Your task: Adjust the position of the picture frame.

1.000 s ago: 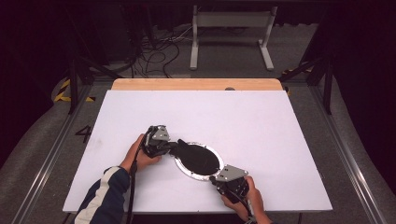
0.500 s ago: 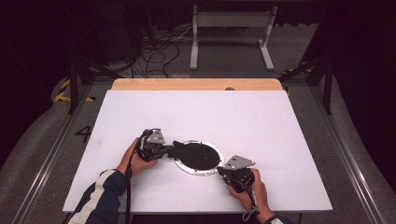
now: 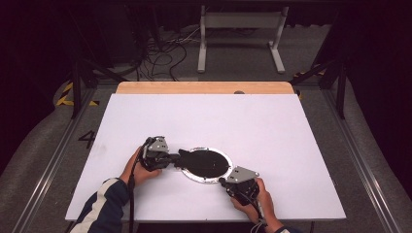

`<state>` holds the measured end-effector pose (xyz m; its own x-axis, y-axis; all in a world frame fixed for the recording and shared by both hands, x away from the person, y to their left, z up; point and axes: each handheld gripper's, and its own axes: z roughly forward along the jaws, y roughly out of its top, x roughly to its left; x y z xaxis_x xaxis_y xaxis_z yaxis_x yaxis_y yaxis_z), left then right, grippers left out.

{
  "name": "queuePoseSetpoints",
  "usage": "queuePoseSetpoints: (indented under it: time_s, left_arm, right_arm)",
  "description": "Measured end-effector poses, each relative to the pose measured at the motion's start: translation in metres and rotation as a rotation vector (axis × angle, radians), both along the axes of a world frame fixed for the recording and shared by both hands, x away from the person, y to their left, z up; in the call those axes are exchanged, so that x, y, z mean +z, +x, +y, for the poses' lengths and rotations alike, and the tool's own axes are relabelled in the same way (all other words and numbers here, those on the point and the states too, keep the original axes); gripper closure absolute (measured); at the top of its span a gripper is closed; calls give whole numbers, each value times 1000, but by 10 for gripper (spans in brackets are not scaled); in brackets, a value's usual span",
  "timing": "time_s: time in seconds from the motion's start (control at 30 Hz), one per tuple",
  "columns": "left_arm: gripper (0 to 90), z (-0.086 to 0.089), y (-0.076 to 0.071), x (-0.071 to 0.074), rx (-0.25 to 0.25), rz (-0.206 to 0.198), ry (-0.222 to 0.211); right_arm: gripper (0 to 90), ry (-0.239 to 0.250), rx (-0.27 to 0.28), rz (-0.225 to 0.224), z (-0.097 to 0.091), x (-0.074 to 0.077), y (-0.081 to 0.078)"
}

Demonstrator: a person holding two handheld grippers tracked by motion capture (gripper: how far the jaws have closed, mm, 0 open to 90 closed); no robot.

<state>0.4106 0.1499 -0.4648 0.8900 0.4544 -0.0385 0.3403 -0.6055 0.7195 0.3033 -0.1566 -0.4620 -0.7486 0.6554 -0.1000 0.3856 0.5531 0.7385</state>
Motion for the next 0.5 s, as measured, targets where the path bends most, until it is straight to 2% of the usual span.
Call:
queuePoseSetpoints:
  time_s: [0.2, 0.4, 0.5]
  left_arm:
    - [897, 0, -1, -1, -20, 12, -10]
    - [898, -2, -4, -2, -40, 41, -34]
    - [898, -4, -6, -1, -52, 36, -29]
  right_arm:
    - [900, -7, -4, -7, -1, 0, 1]
    - [900, -2, -44, -13, -10, 0, 8]
    - [900, 1, -61, -12, -14, 0, 11]
